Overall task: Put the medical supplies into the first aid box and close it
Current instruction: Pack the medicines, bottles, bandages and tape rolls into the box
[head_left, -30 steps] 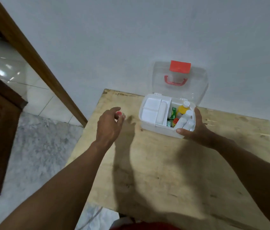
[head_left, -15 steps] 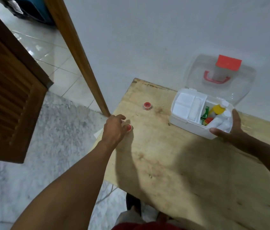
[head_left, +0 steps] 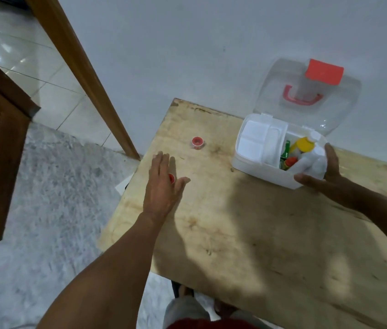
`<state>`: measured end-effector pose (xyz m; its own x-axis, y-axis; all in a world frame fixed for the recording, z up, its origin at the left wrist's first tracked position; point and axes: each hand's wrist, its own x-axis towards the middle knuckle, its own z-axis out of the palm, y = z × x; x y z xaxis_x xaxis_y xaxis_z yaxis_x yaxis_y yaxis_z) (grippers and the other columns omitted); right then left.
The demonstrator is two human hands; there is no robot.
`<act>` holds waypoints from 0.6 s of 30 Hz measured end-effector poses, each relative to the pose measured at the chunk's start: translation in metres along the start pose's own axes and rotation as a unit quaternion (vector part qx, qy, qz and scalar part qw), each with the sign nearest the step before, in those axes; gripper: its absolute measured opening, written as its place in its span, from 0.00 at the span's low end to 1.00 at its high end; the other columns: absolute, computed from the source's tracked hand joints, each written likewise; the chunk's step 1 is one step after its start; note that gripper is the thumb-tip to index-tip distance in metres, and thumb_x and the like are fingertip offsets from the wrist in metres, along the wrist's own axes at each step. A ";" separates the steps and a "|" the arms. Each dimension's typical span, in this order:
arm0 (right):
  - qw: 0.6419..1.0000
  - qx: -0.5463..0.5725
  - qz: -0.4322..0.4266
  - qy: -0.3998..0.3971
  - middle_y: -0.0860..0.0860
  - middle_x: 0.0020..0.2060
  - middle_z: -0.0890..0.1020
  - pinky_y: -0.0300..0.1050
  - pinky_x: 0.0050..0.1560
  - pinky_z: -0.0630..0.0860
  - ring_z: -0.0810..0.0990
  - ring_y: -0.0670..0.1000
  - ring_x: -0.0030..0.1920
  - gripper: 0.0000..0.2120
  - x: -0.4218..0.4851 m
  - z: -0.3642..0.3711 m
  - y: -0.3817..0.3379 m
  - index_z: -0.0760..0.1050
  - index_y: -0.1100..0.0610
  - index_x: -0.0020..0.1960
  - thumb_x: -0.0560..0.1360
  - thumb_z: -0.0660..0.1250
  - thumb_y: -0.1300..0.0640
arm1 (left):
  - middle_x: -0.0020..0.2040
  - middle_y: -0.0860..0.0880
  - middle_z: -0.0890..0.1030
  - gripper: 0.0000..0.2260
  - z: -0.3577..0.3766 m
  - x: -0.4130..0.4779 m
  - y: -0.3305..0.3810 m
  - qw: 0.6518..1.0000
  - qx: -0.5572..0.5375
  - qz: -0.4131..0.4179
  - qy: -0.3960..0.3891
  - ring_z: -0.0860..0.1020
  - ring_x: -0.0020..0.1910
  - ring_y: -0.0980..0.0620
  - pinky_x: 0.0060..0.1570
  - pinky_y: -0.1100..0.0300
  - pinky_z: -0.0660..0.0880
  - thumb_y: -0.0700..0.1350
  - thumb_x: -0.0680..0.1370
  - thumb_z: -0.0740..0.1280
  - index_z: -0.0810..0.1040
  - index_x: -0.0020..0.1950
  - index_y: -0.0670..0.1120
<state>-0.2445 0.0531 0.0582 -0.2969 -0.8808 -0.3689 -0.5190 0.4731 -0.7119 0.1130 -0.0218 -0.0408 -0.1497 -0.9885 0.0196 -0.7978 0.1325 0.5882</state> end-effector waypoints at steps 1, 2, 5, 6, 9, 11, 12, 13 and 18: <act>1.000 -0.007 0.006 0.006 0.44 0.78 0.48 0.39 0.64 0.57 0.54 0.48 0.76 0.56 0.001 0.000 0.003 0.38 0.50 0.79 0.69 0.78 0.53 | 0.77 0.39 0.60 0.37 0.003 0.001 -0.002 1.000 0.032 0.001 0.002 0.55 0.78 0.42 0.73 0.48 0.56 0.60 0.76 0.65 0.61 0.76 0.37; 1.000 -0.013 0.011 0.004 0.44 0.79 0.45 0.39 0.65 0.57 0.52 0.49 0.77 0.55 0.002 -0.001 0.006 0.37 0.50 0.79 0.71 0.76 0.56 | 0.77 0.38 0.61 0.36 0.005 0.002 -0.003 0.998 0.059 0.003 0.003 0.56 0.77 0.40 0.74 0.44 0.55 0.60 0.77 0.63 0.62 0.76 0.36; 0.999 -0.009 0.040 -0.014 0.40 0.78 0.42 0.44 0.67 0.64 0.54 0.43 0.72 0.65 0.005 -0.001 0.013 0.33 0.46 0.79 0.62 0.80 0.42 | 0.75 0.35 0.64 0.33 0.011 0.009 -0.005 0.995 0.093 0.021 0.000 0.58 0.76 0.37 0.73 0.41 0.55 0.59 0.79 0.59 0.64 0.75 0.36; 0.999 -0.005 0.051 -0.010 0.39 0.78 0.43 0.45 0.67 0.65 0.54 0.42 0.69 0.66 0.005 -0.002 0.014 0.32 0.45 0.78 0.62 0.80 0.42 | 0.75 0.35 0.63 0.32 0.013 0.012 -0.006 0.995 0.096 0.032 -0.007 0.58 0.76 0.36 0.73 0.41 0.55 0.59 0.79 0.58 0.64 0.75 0.36; 0.998 0.000 0.056 -0.004 0.42 0.76 0.48 0.44 0.66 0.64 0.56 0.42 0.68 0.56 0.008 -0.002 0.020 0.31 0.45 0.78 0.73 0.74 0.56 | 0.77 0.36 0.58 0.31 0.020 0.024 -0.004 0.996 0.054 0.042 -0.049 0.53 0.78 0.39 0.75 0.43 0.49 0.58 0.81 0.53 0.60 0.77 0.38; 0.998 0.002 0.061 -0.012 0.41 0.74 0.49 0.44 0.66 0.63 0.55 0.42 0.67 0.56 0.009 -0.002 0.022 0.29 0.44 0.78 0.74 0.73 0.57 | 0.79 0.39 0.55 0.33 0.025 0.033 0.000 0.998 -0.001 0.043 -0.053 0.50 0.79 0.42 0.76 0.45 0.46 0.61 0.79 0.48 0.57 0.78 0.40; 0.998 0.005 0.061 -0.017 0.40 0.73 0.49 0.43 0.66 0.62 0.55 0.43 0.67 0.56 0.008 -0.003 0.021 0.29 0.44 0.78 0.74 0.73 0.57 | 0.79 0.39 0.55 0.34 0.026 0.037 0.004 0.998 -0.022 0.045 -0.046 0.49 0.79 0.43 0.77 0.46 0.45 0.61 0.79 0.48 0.57 0.78 0.40; 0.998 0.007 0.065 -0.023 0.40 0.74 0.49 0.43 0.67 0.62 0.55 0.43 0.68 0.56 0.008 -0.004 0.020 0.29 0.44 0.78 0.74 0.73 0.56 | 0.79 0.40 0.54 0.33 0.026 0.041 0.011 0.997 -0.036 0.046 -0.045 0.49 0.79 0.44 0.77 0.47 0.45 0.59 0.80 0.50 0.56 0.78 0.39; 0.998 -0.009 0.051 -0.024 0.43 0.79 0.41 0.42 0.67 0.59 0.53 0.49 0.76 0.59 0.007 -0.005 0.016 0.30 0.45 0.78 0.70 0.76 0.50 | 0.80 0.42 0.52 0.33 0.024 0.067 0.046 0.992 -0.096 0.057 -0.064 0.47 0.79 0.46 0.77 0.50 0.46 0.58 0.80 0.54 0.52 0.79 0.39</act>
<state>-0.2590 0.0546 0.0473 -0.3104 -0.8277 -0.4674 -0.5029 0.5603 -0.6582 0.0523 -0.0807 -0.0321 -0.3163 -0.9487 -0.0008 -0.6470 0.2151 0.7315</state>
